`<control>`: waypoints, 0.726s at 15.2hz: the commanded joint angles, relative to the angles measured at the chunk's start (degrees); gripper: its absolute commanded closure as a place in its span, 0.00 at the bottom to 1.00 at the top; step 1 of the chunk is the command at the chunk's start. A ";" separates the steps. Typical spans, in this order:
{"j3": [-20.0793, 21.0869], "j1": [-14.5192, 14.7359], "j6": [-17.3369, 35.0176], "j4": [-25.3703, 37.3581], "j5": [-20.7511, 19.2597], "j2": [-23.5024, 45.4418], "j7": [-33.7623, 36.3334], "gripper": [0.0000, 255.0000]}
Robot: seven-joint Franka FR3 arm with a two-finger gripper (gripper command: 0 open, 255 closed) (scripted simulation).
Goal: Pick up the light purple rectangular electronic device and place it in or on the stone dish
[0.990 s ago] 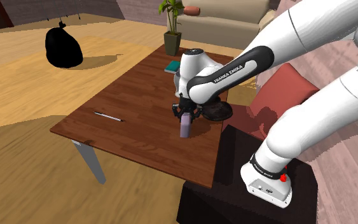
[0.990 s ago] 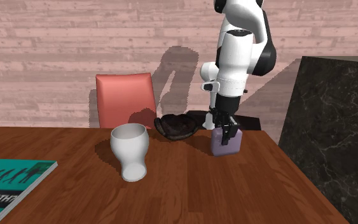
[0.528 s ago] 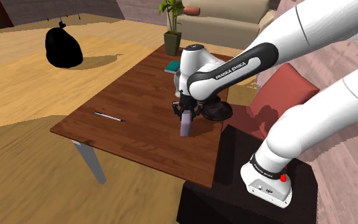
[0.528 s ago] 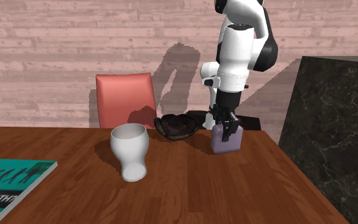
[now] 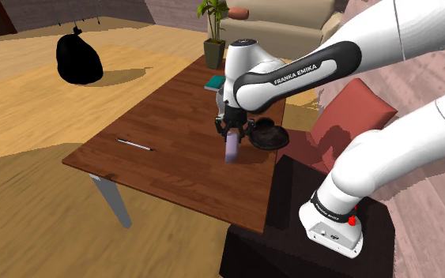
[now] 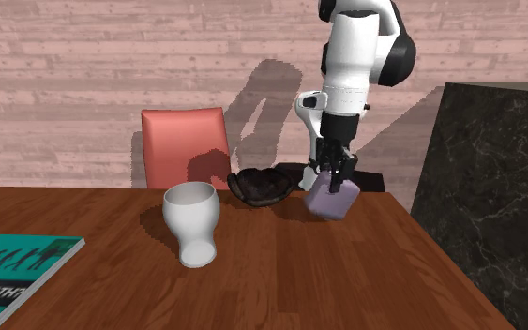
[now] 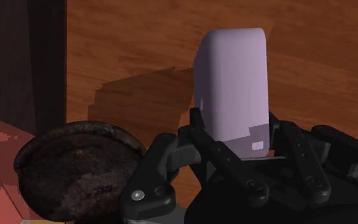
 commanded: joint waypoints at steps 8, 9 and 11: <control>-1.23 0.13 -8.28 4.64 0.04 -3.68 -0.74 1.00; -1.35 0.13 -9.14 5.20 0.02 -3.99 -0.80 1.00; -1.58 0.12 -10.84 6.34 -0.02 -4.56 -0.90 1.00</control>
